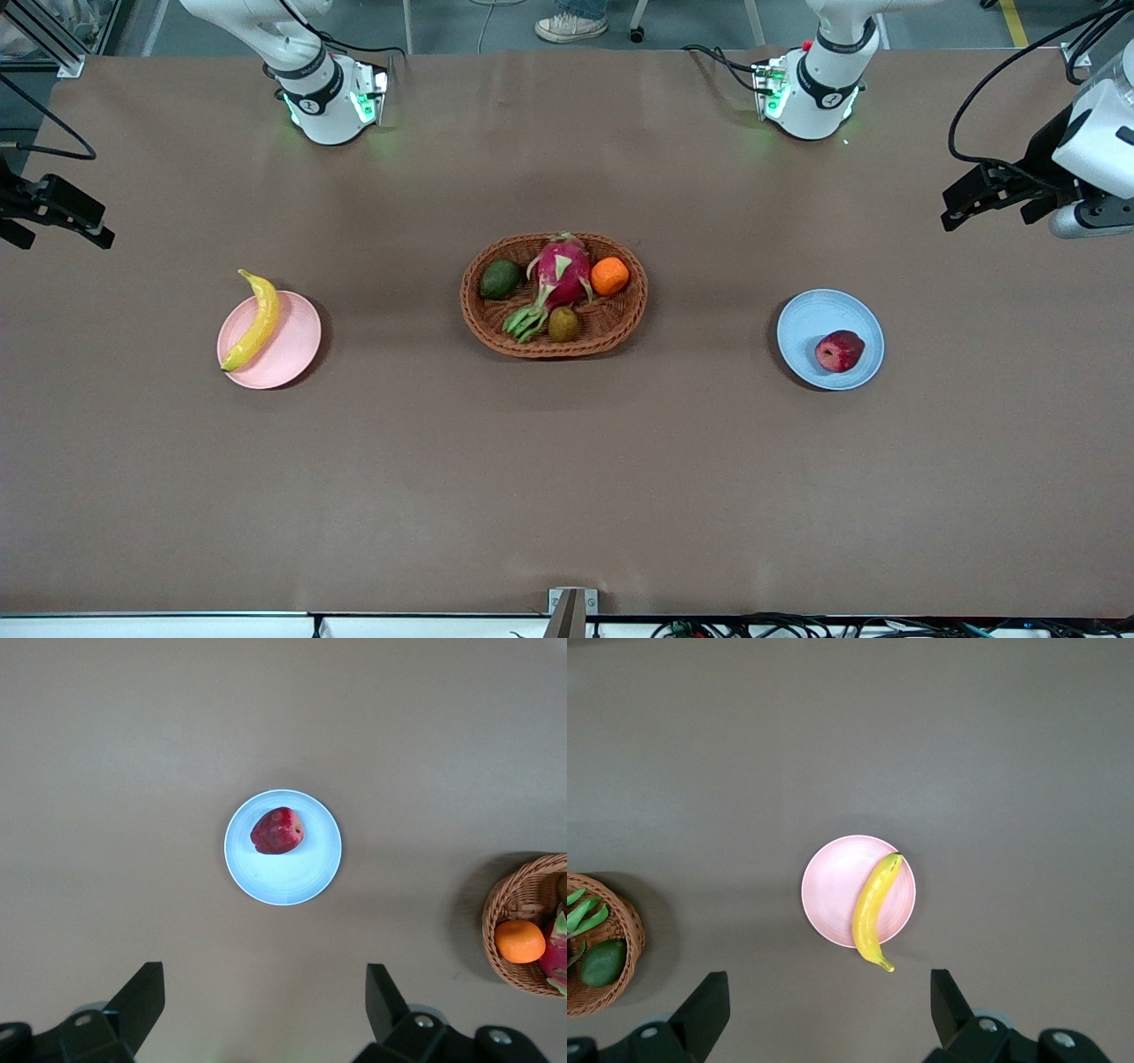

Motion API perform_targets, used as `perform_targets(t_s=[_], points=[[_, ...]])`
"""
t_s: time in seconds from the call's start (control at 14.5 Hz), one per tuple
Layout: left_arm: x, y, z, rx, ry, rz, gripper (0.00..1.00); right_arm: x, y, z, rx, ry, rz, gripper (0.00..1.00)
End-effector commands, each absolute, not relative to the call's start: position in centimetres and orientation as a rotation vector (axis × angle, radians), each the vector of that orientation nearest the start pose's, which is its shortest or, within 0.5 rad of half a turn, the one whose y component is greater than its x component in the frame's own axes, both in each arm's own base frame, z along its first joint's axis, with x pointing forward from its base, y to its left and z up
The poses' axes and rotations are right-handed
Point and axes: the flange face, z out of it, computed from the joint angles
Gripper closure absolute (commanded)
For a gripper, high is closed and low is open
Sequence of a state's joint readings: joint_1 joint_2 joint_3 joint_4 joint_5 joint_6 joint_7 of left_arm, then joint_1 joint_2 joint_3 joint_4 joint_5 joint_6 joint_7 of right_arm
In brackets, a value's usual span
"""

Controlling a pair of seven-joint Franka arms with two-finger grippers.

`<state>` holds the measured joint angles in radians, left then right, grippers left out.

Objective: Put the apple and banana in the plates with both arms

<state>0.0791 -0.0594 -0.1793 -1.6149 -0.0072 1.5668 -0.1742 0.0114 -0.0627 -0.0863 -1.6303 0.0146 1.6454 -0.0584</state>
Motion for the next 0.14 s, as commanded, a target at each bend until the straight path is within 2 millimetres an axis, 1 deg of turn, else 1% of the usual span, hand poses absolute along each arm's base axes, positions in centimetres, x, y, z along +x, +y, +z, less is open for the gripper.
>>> perform_targets(t_s=[0.0,0.07], points=[[53.37,-5.56,64.11,-3.137,-0.092,-0.007,0.0,53.21,-4.26,63.34,-3.138,0.036,-0.118,0.0],[53.29,-5.56,64.16,-3.136,-0.092,-0.004,0.0,53.18,-4.28,63.36,-3.139,0.034,-0.12,0.0]])
